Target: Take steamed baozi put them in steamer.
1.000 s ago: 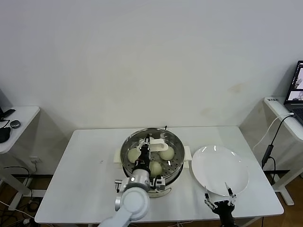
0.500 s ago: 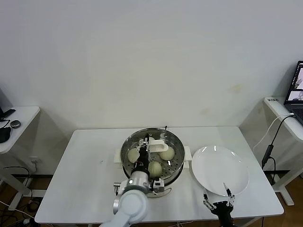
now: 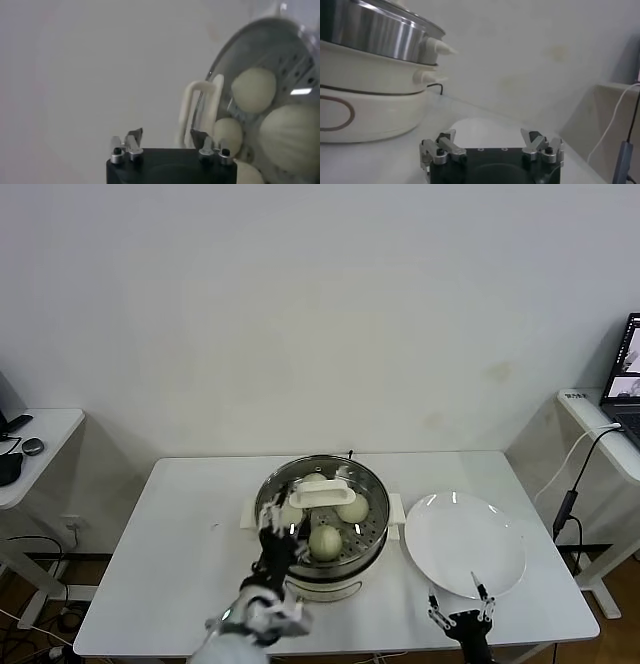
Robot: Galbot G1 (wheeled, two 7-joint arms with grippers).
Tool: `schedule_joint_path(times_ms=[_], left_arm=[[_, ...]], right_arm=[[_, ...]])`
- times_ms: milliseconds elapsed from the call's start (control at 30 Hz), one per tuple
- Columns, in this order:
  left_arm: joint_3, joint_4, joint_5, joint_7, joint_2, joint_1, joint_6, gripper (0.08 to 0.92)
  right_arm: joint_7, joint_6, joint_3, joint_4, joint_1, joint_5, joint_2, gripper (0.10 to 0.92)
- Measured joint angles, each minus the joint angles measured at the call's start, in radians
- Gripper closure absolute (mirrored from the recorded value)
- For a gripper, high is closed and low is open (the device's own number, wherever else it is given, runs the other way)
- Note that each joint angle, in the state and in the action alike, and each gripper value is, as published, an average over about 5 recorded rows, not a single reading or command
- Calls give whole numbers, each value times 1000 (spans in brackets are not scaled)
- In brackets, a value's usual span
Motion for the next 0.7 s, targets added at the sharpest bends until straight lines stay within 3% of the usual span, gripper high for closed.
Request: schedule_joint_path(times_ms=[367,700], left_arm=[[-286,-94,-666,-184,9,409,-361,177],[-395,19,-1025,-212,-14,590,-615,177]], right_arm=[[-31,-73,-71,70,-55,116,-48,203],[-36,-183,-109,137,-115,209,-96,203]])
